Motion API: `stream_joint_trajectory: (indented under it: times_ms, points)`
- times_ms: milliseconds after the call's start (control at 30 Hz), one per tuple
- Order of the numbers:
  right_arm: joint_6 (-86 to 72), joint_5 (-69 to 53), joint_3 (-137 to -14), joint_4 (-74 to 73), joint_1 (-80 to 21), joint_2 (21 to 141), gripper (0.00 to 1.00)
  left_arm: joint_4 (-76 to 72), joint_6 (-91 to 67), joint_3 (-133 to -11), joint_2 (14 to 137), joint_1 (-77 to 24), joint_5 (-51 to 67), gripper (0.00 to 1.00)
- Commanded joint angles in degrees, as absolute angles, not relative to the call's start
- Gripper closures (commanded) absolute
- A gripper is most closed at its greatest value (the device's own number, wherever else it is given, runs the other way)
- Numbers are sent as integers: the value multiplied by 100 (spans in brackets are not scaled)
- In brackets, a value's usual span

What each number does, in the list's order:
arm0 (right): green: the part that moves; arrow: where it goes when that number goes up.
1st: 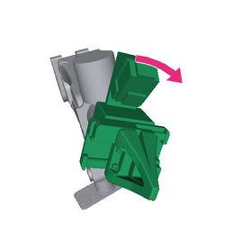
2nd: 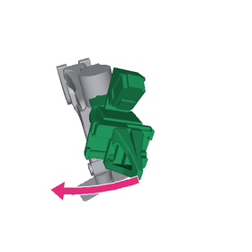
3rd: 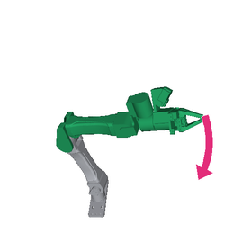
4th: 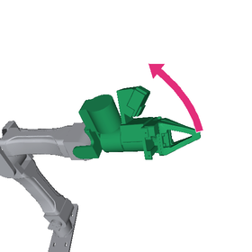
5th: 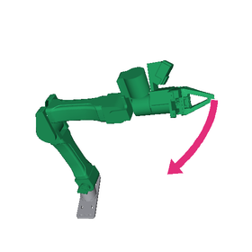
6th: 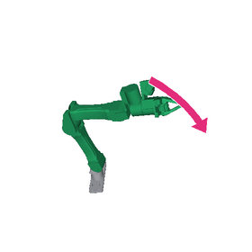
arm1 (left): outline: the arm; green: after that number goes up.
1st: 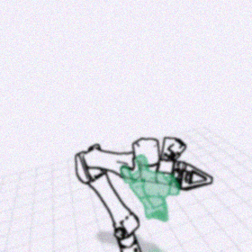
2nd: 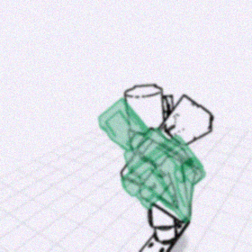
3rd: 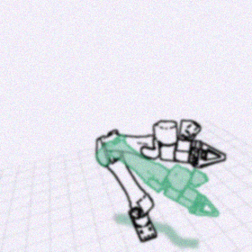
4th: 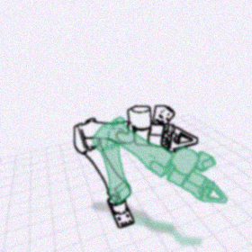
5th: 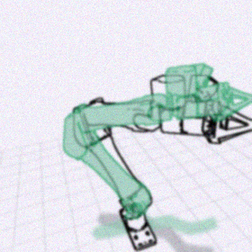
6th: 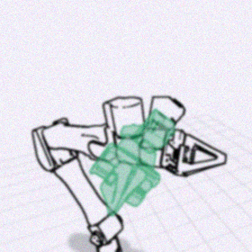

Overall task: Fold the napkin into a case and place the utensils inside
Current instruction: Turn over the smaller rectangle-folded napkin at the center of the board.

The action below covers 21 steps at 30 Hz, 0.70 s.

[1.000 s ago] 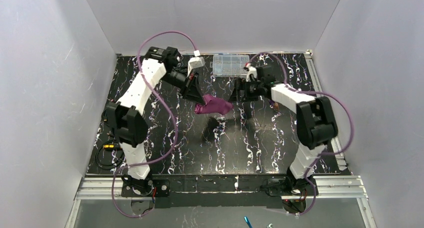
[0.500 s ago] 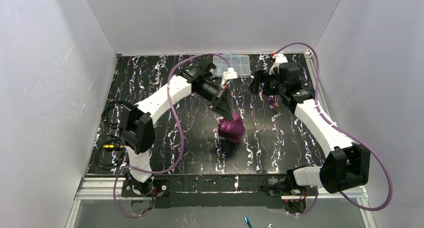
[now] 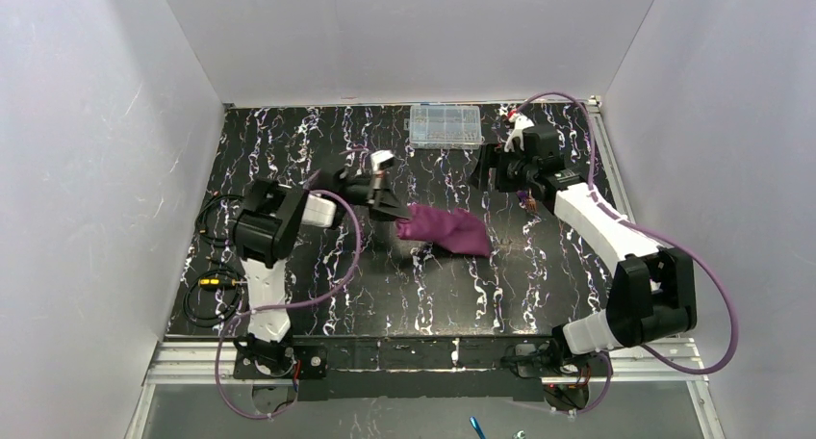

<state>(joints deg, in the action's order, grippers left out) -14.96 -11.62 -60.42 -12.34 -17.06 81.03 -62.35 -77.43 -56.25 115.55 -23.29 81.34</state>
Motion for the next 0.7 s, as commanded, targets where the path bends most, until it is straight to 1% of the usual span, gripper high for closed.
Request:
stream_joint_trajectory:
  times_ms: [0,167,233,300,467,500,533,567,600,667]
  points:
    - [-1705,-1629,-5982,-755,-2020,8190,16,-7756,-8449,-4967,11800,-1502,8614,100]
    - [-1717,-2168,-5965,-419,-2611,8493,26,-7548,-8054,-4591,11988,-1190,8317,100]
    - [-1802,-2397,-6029,-119,-2829,8796,31,-6872,-7623,-4531,11959,-1102,8193,100]
    - [-1794,-2514,-6236,-50,-3047,9162,31,-6000,-6956,-4455,11803,-1014,8024,100]
    - [-1725,-2878,-6925,206,-3135,10296,35,-2629,-4507,-4633,11279,-893,7767,100]
    - [-1733,-2935,-7099,204,-3133,10568,36,-1754,-3902,-4764,11228,-846,7699,100]
    - [-1738,-2978,-7286,143,-3136,10837,39,-586,-2748,-5078,11178,-820,7448,100]
    - [-1749,-3065,-7445,65,-3141,11071,41,1074,-1336,-5493,11167,-802,7217,100]
    - [-1787,-3159,-7588,16,-3145,11305,42,2424,-447,-5888,11239,-818,6827,100]
    - [-1823,-3275,-7706,-138,-3181,11599,45,3536,180,-6285,11455,-772,6213,100]
